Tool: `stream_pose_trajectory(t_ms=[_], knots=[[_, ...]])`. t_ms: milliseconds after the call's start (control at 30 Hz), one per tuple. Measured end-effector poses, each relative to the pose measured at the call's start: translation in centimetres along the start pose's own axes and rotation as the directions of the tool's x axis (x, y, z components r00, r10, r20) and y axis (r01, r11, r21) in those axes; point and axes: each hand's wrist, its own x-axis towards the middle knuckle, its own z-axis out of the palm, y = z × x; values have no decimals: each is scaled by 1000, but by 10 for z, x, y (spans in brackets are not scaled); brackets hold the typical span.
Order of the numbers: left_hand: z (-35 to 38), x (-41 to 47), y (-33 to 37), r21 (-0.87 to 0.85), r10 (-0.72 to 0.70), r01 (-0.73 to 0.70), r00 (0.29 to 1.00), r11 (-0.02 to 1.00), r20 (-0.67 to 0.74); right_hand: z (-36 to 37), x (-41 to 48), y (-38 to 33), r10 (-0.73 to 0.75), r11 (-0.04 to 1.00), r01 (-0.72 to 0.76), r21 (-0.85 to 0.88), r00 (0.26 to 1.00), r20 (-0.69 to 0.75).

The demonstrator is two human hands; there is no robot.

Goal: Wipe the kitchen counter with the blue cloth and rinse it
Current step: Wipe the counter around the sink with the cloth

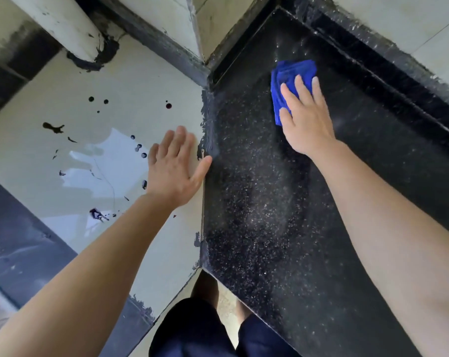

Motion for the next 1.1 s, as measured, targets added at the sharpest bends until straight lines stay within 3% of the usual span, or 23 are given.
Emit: stream_pose_trajectory(t_ms=[67,167,333,433,467,533,600,667,733,800,933,1000,1100], knots=[[0,-1,1,-1,0,0,1000,1000,6,5,17,-37,-16,1000,16,-27,1000,-11],[-1,0,1,-37,-3,2,1000,999,-20,19,4,-83,-262,959,261,-108,965,1],[0,-2,0,-127,-2,-6,998,992,-63,32,-80,-56,-628,773,634,-30,771,104],[0,-1,0,-109,-8,3,999,994,-45,31,-92,-10,-709,682,729,-65,680,185],[-1,0,0,-93,-8,5,1000,996,-25,28,-86,3,-694,691,717,-91,693,196],[-2,1,3,-52,-4,5,1000,999,19,20,-61,22,-555,805,576,-145,816,163],[-2,3,10,-2,-13,13,999,1000,29,10,-29,30,-242,964,244,-104,970,33],[0,5,20,35,-36,36,999,999,-16,2,-1,19,121,992,-120,36,992,-26],[3,9,28,71,-17,21,998,997,-62,4,12,-4,288,956,-283,81,955,-68],[6,19,35,103,45,-35,994,994,-98,9,5,-21,189,982,-187,42,980,-61],[5,45,45,98,127,-115,984,988,-121,9,-35,12,-226,973,227,-42,973,39],[9,54,49,119,149,-137,984,983,-97,6,-44,45,-223,972,225,-70,974,45],[13,55,50,115,135,-123,985,986,-110,-2,-29,70,-30,997,31,-65,999,17]])
